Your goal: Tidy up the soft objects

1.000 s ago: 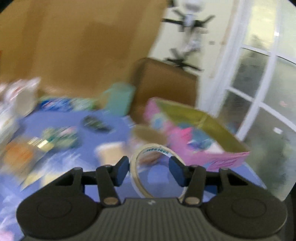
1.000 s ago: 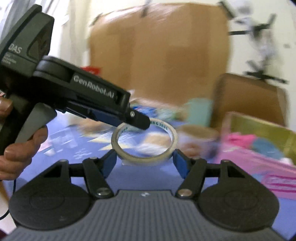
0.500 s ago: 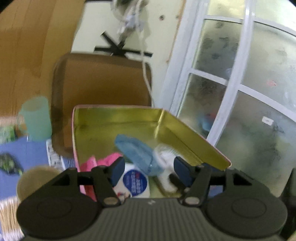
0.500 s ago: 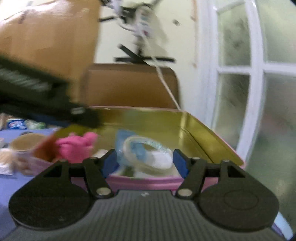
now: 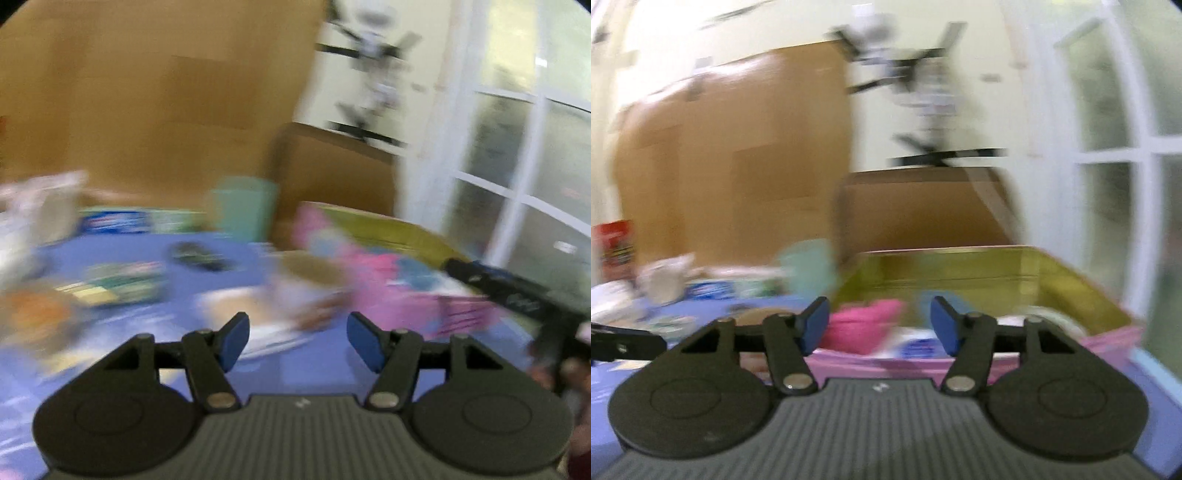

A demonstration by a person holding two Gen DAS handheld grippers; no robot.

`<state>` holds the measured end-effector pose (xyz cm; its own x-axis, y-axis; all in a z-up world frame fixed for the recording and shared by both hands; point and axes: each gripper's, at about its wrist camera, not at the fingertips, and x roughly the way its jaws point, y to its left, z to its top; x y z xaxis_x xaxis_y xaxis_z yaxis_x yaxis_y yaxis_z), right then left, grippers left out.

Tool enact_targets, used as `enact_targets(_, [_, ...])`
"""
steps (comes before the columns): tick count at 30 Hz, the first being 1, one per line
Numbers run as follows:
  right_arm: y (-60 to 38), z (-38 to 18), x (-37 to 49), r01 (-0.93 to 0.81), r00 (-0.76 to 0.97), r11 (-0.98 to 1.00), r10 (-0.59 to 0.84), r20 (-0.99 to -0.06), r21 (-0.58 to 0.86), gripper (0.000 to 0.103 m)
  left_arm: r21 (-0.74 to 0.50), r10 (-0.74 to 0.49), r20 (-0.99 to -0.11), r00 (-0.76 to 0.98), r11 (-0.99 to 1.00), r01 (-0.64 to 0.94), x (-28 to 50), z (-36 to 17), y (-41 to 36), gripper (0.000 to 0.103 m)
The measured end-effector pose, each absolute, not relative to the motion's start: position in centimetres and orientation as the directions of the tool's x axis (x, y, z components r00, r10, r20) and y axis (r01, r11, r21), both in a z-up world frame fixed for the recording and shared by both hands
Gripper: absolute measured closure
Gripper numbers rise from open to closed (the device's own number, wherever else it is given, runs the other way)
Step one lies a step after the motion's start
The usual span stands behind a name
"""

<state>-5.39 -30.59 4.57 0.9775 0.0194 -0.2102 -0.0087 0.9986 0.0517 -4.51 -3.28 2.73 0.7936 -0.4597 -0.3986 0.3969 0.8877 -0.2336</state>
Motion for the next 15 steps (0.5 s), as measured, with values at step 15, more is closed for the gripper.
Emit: enact_targets(15, [-4.7, 1.0, 2.4, -0.579, 0.672, 0.814, 0.511, -0.536, 0.049, 0.049, -0.559, -0.09, -0.323, 0.942, 0.821, -0.113, -6.6, -0.7, 16.3, 0.043])
